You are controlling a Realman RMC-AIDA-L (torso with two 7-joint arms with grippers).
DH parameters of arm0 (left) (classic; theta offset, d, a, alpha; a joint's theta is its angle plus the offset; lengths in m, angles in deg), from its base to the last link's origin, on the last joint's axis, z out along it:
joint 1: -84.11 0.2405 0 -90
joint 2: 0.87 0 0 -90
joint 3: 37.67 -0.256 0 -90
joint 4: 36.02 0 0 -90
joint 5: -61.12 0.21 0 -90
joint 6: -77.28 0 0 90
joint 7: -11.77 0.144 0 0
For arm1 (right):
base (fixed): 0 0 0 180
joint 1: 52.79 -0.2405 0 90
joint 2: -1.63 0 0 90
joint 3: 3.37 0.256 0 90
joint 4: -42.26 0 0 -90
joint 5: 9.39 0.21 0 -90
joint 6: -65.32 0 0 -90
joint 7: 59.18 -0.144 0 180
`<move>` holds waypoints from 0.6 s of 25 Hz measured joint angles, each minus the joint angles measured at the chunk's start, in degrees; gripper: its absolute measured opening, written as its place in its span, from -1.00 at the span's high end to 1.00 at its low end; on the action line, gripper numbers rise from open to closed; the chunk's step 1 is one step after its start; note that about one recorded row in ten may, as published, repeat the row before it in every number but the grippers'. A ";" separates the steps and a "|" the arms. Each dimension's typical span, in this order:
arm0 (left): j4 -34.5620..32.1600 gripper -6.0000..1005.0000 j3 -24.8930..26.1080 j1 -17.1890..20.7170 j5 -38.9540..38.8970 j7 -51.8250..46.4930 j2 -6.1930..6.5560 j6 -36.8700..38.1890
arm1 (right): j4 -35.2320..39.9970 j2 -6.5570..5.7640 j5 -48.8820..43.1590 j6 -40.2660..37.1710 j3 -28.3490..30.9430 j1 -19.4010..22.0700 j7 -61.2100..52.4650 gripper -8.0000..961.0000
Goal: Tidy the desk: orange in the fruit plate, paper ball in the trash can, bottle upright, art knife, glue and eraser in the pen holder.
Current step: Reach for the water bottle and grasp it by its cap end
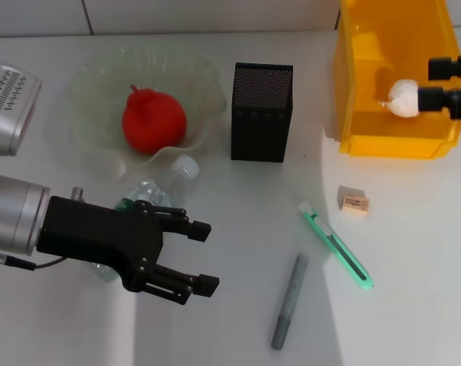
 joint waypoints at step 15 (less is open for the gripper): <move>-2.63 -0.71 0.82 -1.65 0.51 -11.96 0.65 -1.59 | -29.49 -0.57 -7.00 -9.57 -0.08 4.82 31.29 -0.49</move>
